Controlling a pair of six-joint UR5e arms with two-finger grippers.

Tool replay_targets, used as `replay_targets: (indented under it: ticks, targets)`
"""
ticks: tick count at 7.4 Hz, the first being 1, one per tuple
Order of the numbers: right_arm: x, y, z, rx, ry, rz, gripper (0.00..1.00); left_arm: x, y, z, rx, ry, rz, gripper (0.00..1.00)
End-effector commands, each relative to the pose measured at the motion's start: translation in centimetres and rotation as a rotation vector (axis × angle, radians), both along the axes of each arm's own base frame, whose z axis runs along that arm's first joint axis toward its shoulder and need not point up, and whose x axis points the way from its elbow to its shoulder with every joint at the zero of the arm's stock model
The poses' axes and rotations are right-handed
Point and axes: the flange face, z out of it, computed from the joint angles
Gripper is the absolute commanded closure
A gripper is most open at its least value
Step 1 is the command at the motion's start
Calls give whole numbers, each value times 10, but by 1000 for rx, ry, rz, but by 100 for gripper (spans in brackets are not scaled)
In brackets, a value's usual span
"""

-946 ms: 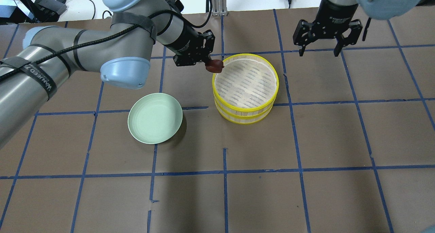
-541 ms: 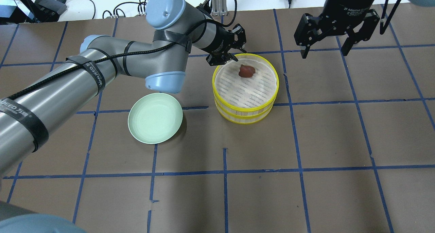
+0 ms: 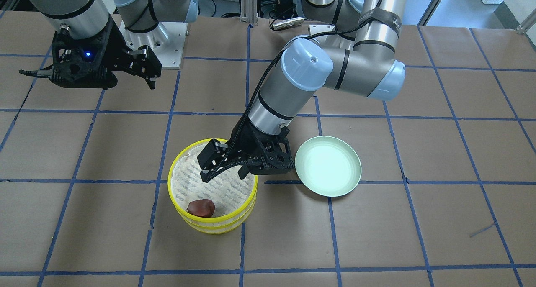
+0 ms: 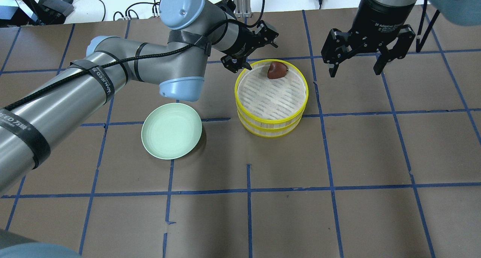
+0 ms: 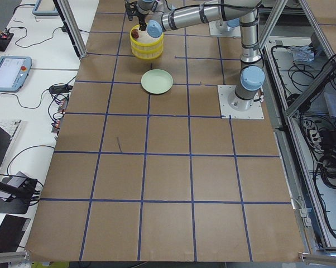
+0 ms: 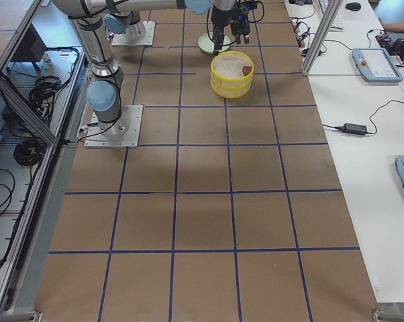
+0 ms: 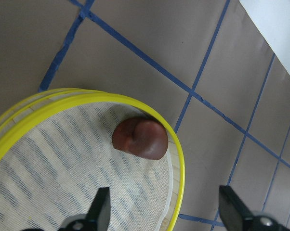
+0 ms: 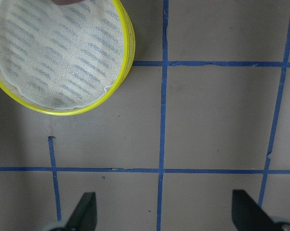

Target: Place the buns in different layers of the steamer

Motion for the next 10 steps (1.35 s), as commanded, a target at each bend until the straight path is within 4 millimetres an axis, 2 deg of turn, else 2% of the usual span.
replay_targets:
  ticks: [1,2,3,4,5,6,7,9,10]
  targets:
    - [0,3,-6,11,-4,11,0,49,2,33,-34,-193,-199,0]
    - [-4,-1,-3,-14,-12,73,0,99,3,55,-25,-244,-297,1]
    - [-3,-7,-13,3,-19,85,0,154,14,78,27,-261,-308,3]
    - [-1,-14,-18,11,-17,82,0,201,36,101,130,-264,-252,3]
    - [1,-14,-17,5,-11,87,0,218,61,112,226,-331,-237,2]
    - [0,-14,-16,1,3,66,0,220,90,130,278,-385,-243,2]
    - [-1,-16,-9,-7,30,-4,0,220,97,125,305,-383,-244,1]
    - [-1,-18,28,-80,36,-64,0,220,99,131,291,-388,-246,0]
    - [-3,-16,35,-94,35,-63,0,221,104,133,293,-391,-232,0]
